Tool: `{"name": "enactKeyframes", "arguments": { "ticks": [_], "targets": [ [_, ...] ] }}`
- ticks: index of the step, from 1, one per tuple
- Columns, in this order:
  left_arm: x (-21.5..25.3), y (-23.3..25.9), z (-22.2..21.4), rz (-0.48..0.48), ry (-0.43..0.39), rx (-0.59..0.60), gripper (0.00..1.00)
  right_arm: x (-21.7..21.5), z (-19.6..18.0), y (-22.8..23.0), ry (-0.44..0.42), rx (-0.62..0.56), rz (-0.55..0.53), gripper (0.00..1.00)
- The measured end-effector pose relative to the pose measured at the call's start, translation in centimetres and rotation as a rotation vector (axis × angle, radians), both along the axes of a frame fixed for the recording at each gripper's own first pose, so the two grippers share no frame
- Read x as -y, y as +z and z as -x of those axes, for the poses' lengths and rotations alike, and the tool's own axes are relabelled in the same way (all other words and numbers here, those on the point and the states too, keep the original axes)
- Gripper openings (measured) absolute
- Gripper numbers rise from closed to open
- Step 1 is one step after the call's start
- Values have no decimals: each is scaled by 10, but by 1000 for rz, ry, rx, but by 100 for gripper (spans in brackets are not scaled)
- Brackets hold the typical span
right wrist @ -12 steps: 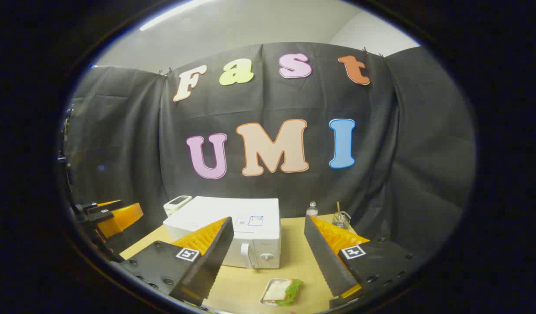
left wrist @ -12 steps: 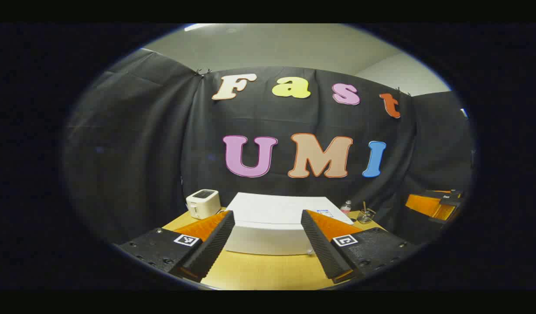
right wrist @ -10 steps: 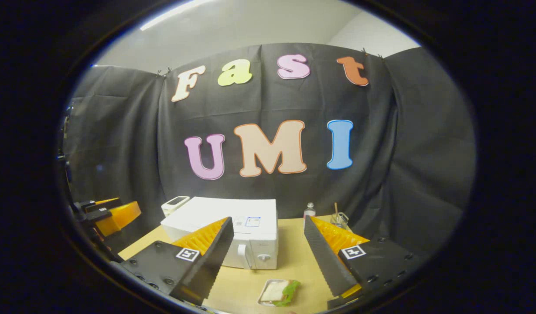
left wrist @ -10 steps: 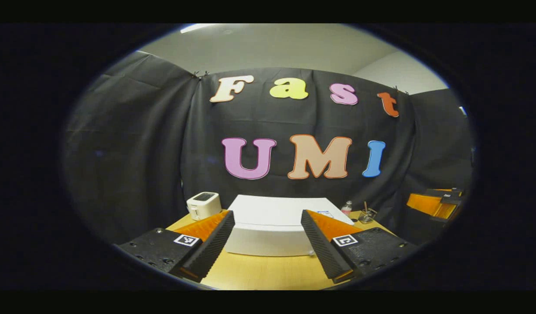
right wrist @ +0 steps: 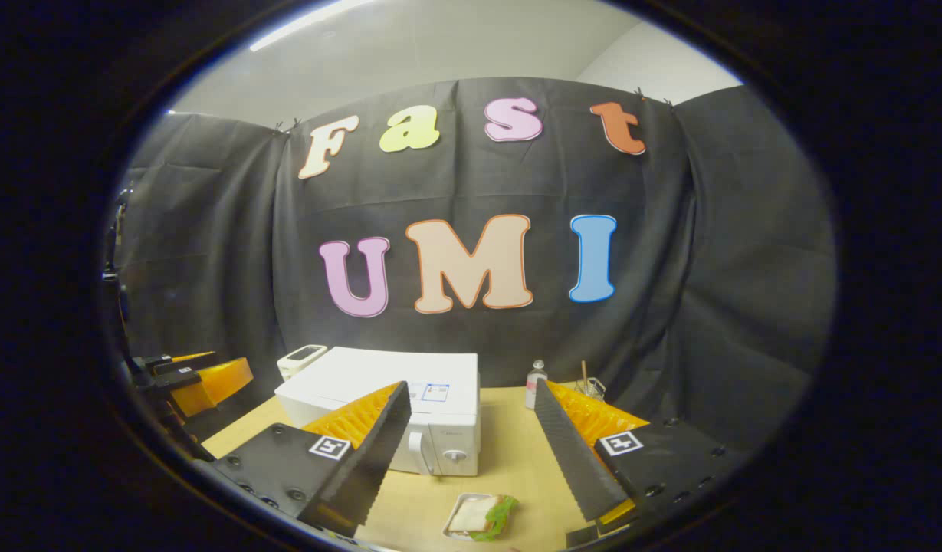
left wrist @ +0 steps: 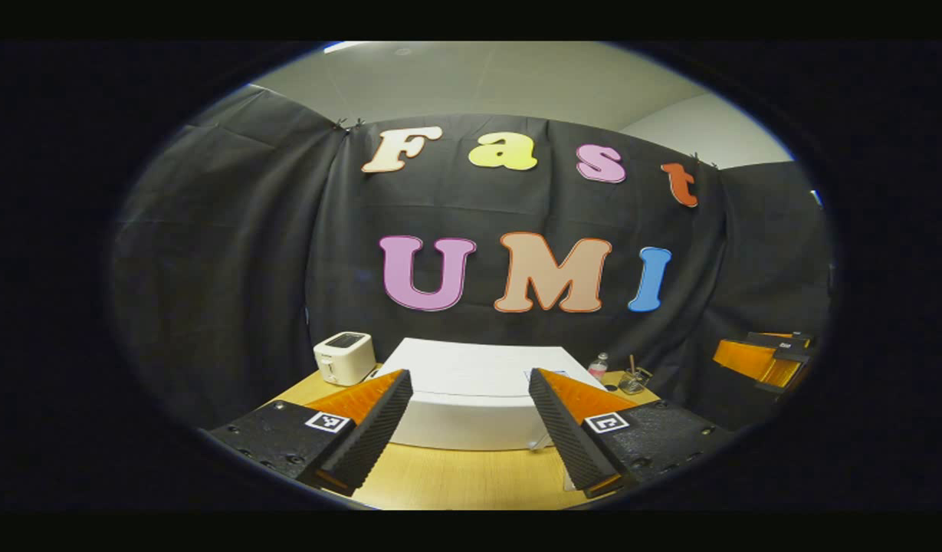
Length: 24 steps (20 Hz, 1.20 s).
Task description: Open the microwave oven with the left hand, put the food in, and close the microwave oven.
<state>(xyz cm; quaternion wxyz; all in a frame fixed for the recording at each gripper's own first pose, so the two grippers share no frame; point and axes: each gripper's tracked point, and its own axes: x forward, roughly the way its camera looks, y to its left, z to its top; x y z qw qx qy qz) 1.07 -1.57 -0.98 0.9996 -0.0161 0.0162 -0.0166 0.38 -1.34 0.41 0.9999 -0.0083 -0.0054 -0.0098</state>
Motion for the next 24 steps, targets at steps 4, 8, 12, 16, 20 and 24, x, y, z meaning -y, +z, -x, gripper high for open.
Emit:
{"name": "enactKeyframes", "arguments": {
  "ticks": [4,8,12,16,20,24],
  "targets": [
    [0,-5,-1,20,2,-20,96,3,1,-4,-2,-8,11,96],
    [2,-13,-1,24,-2,-35,95,5,-1,-7,-7,-15,8,96],
    [10,-40,-4,14,-16,-76,95,9,-2,-15,-18,-30,-7,96],
    [28,-84,-11,26,-39,-160,95,16,0,-22,-24,-53,-29,96],
    [58,-121,-25,35,-101,-225,95,29,3,-28,-50,-66,-25,96],
    [90,-161,-38,-3,-181,-301,95,45,4,-30,-81,-77,-28,96]
  ]
}}
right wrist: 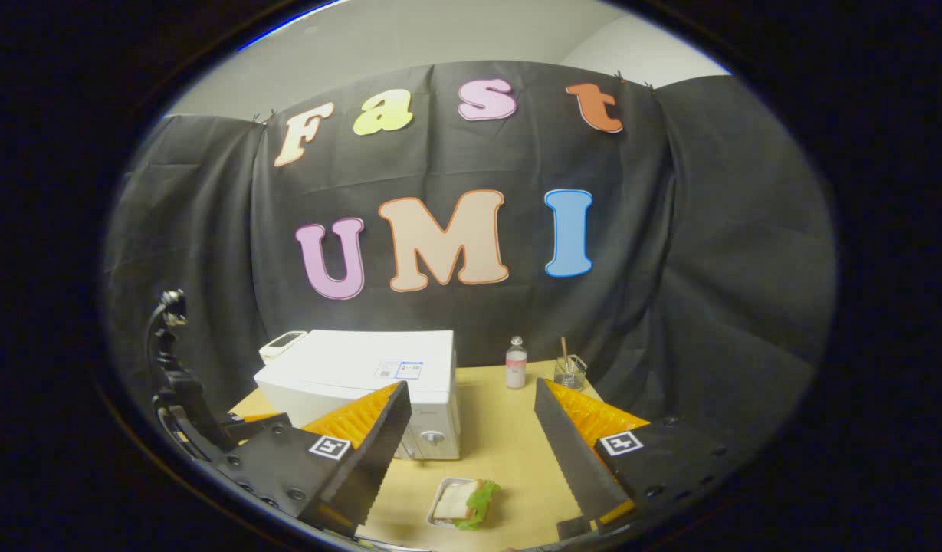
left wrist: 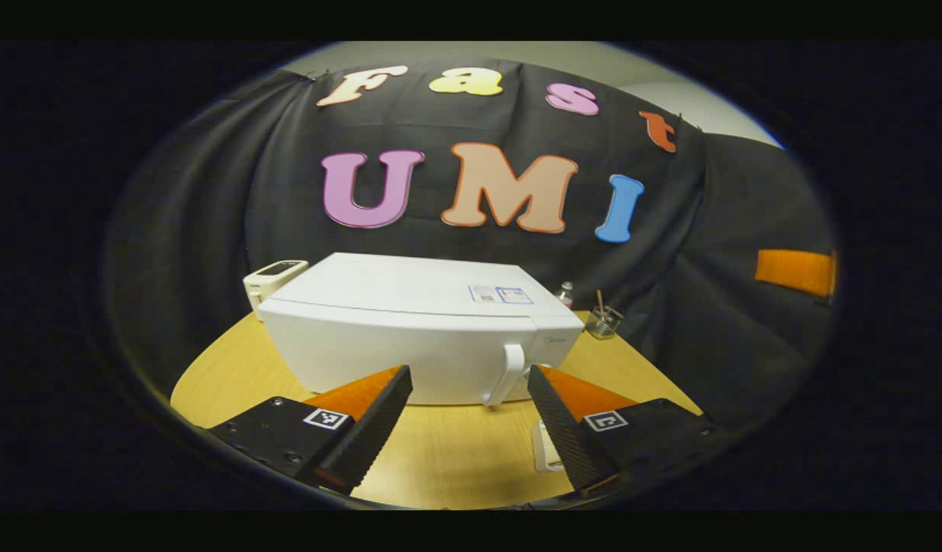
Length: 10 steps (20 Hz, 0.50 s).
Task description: Open the microwave oven with the left hand, put the food in, and close the microwave oven.
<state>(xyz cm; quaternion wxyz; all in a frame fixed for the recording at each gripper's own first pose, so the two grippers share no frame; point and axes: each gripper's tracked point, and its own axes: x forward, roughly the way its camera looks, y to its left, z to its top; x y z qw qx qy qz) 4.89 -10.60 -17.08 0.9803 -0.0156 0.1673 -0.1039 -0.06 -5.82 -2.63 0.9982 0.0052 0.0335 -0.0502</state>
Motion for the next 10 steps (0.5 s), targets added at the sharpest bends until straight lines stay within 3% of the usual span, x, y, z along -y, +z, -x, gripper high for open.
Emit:
{"name": "enactKeyframes", "arguments": {
  "ticks": [1,4,5,6,10],
  "targets": [
    [6,-10,-3,-6,-17,-22,96,4,0,-1,-7,-3,-2,100],
    [25,-38,-14,-12,-58,-78,100,22,0,-3,-41,-8,10,96],
    [29,-46,-19,-14,-62,-98,96,27,0,-5,-51,-14,15,96],
    [32,-56,-23,-15,-60,-122,100,31,0,-7,-60,-21,19,96],
    [41,-83,-39,-4,-38,-197,94,45,-5,-11,-75,-35,11,96]
  ]
}}
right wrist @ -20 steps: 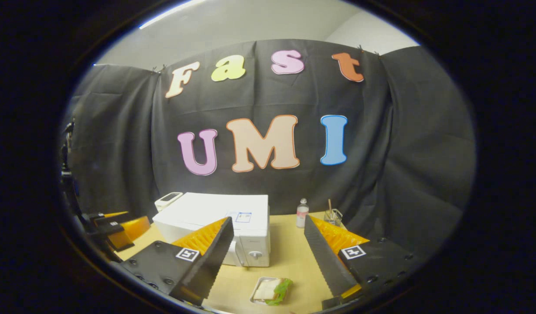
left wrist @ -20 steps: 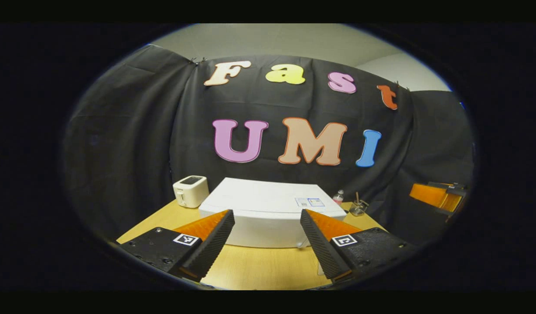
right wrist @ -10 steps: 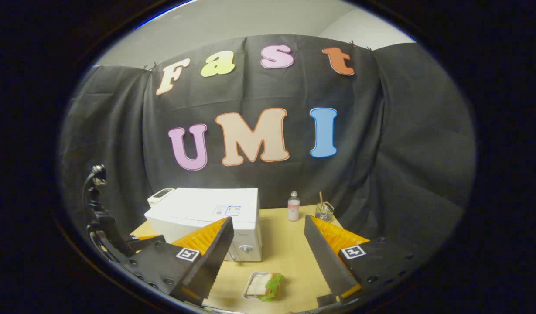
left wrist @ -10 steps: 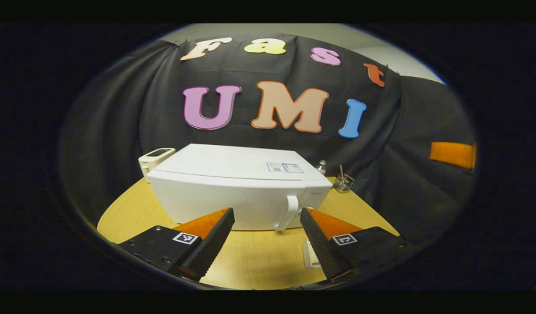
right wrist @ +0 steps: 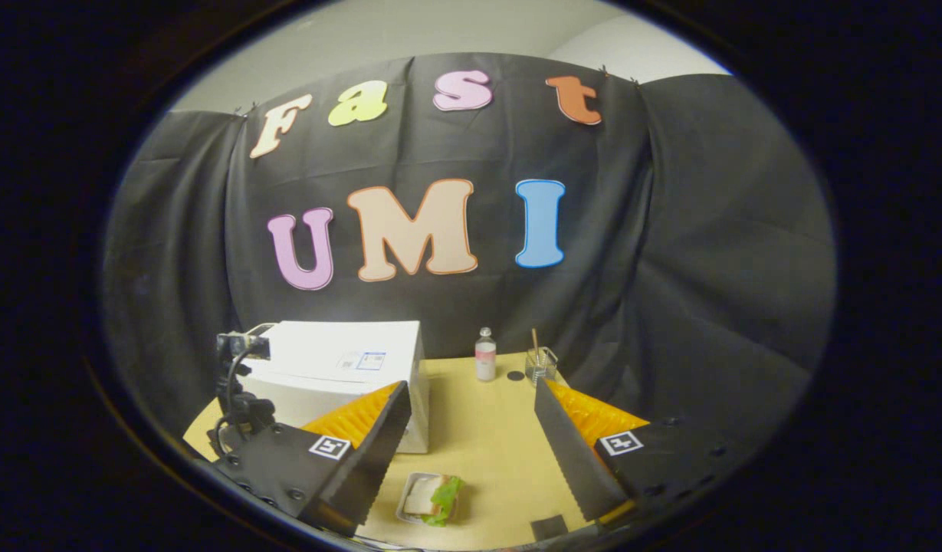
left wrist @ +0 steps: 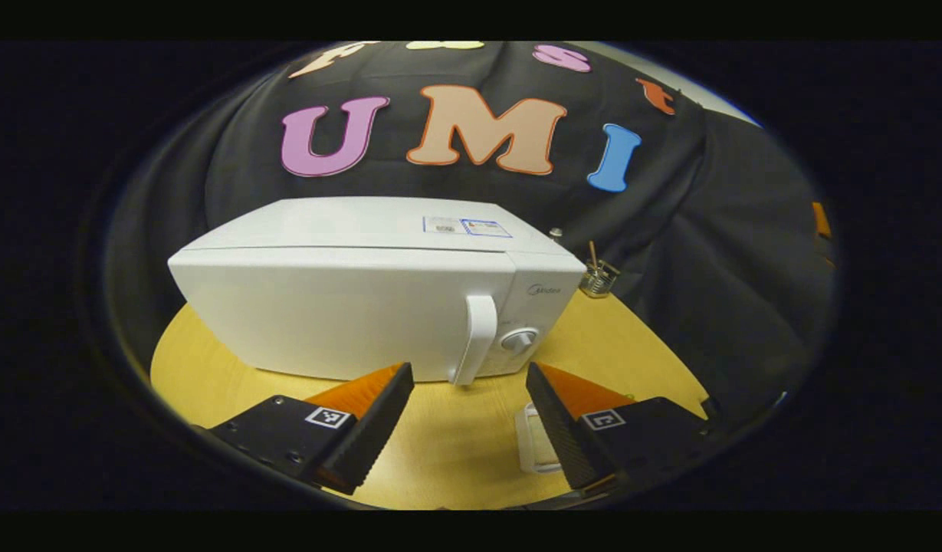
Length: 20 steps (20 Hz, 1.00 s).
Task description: Open the microwave oven with the left hand, put the food in, and close the microwave oven.
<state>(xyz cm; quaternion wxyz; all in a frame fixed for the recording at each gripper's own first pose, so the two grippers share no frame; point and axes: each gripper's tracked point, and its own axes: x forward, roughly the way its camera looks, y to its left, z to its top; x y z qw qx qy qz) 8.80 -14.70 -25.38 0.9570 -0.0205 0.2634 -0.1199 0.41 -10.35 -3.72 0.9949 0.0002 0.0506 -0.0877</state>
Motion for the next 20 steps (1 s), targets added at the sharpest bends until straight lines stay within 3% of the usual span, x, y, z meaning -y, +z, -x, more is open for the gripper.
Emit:
{"name": "enactKeyframes", "arguments": {
  "ticks": [10,11,12,15,17,18,19,20],
  "targets": [
    [13,-44,-39,-14,36,-102,75,36,-22,-7,-18,-29,1,100],
    [12,-45,-41,-22,41,-108,79,40,-24,-8,-19,-34,-3,100],
    [13,-49,-44,-26,44,-115,68,42,-26,-9,-17,-38,-8,100],
    [14,-57,-48,-39,56,-146,57,46,-32,-9,-7,-41,-19,100],
    [16,-59,-51,-29,58,-145,40,47,-32,-11,0,-46,-16,97],
    [17,-60,-52,-32,56,-144,51,47,-33,-12,5,-50,-14,100],
    [14,-60,-55,-43,59,-141,43,47,-35,-14,11,-55,-14,100],
    [15,-61,-58,-45,58,-134,45,46,-35,-15,19,-58,-15,97]
  ]
}}
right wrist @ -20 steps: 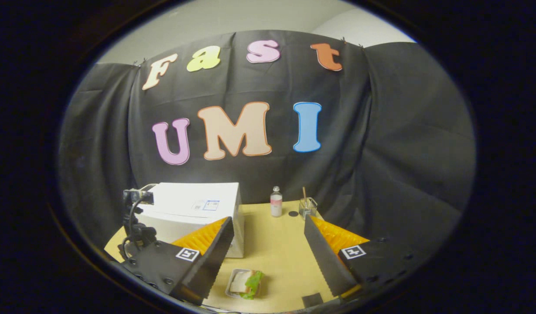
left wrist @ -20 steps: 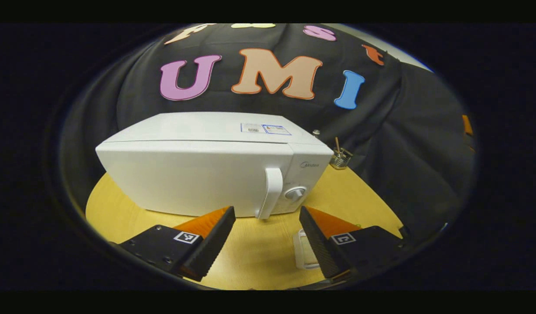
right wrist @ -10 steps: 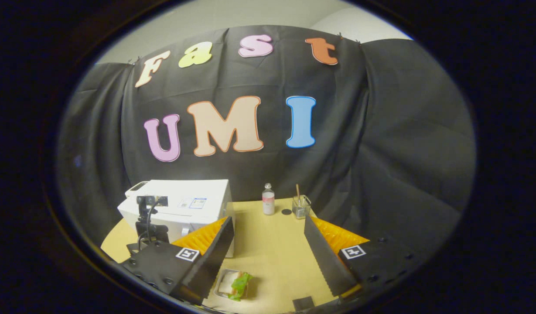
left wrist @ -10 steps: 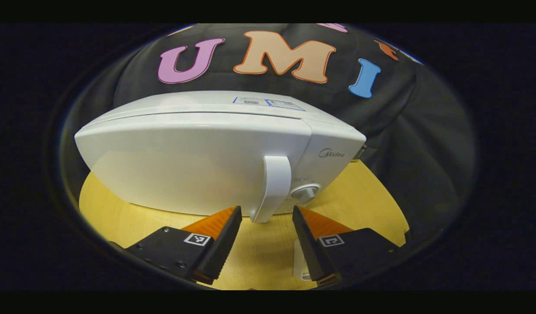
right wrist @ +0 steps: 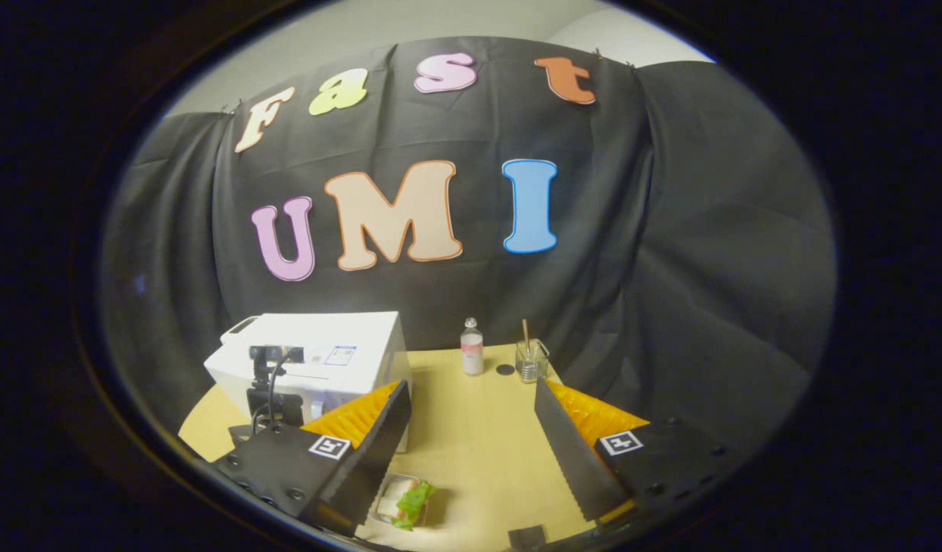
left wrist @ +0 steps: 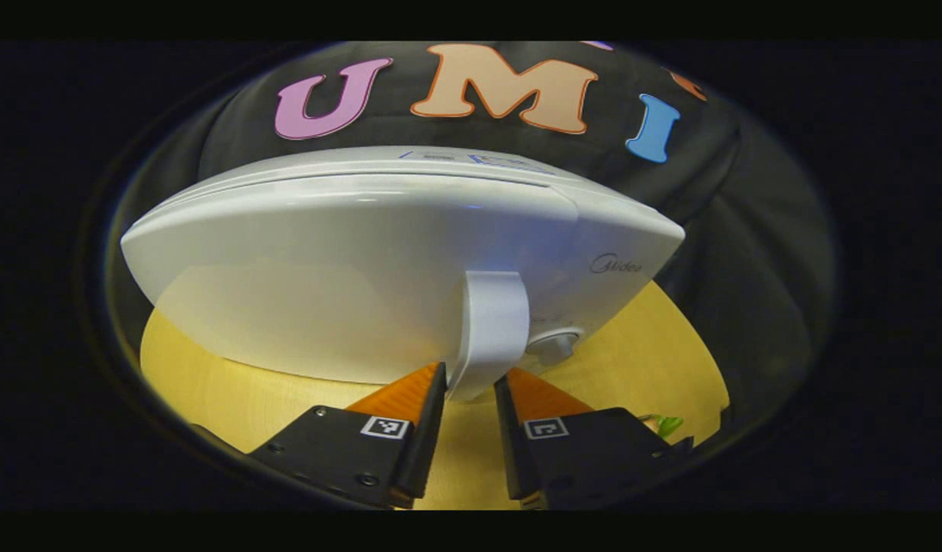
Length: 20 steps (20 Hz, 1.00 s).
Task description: Open the microwave oven with the left hand, put the food in, and close the microwave oven.
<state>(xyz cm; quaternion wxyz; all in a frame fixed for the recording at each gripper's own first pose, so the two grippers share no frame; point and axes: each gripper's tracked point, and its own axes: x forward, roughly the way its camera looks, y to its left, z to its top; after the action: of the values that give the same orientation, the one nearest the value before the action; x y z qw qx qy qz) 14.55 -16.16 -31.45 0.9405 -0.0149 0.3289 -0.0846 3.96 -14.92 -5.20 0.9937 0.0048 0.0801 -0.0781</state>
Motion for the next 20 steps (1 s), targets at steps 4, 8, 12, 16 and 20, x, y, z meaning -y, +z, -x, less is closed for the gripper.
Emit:
{"name": "enactKeyframes", "arguments": {
  "ticks": [4,8,12,16,20],
  "targets": [
    [0,-2,-1,-41,-16,11,32,-1,-2,-5,21,-9,-2,97],
    [0,-2,-1,-111,-16,39,25,0,-2,-8,39,-13,-1,97],
    [-1,-2,-1,-98,2,50,18,6,12,-17,39,-24,4,97],
    [0,0,0,-80,6,80,14,6,21,-23,40,-34,-6,97],
    [0,1,0,-72,-7,121,14,5,31,-28,38,-41,7,97]
  ]
}}
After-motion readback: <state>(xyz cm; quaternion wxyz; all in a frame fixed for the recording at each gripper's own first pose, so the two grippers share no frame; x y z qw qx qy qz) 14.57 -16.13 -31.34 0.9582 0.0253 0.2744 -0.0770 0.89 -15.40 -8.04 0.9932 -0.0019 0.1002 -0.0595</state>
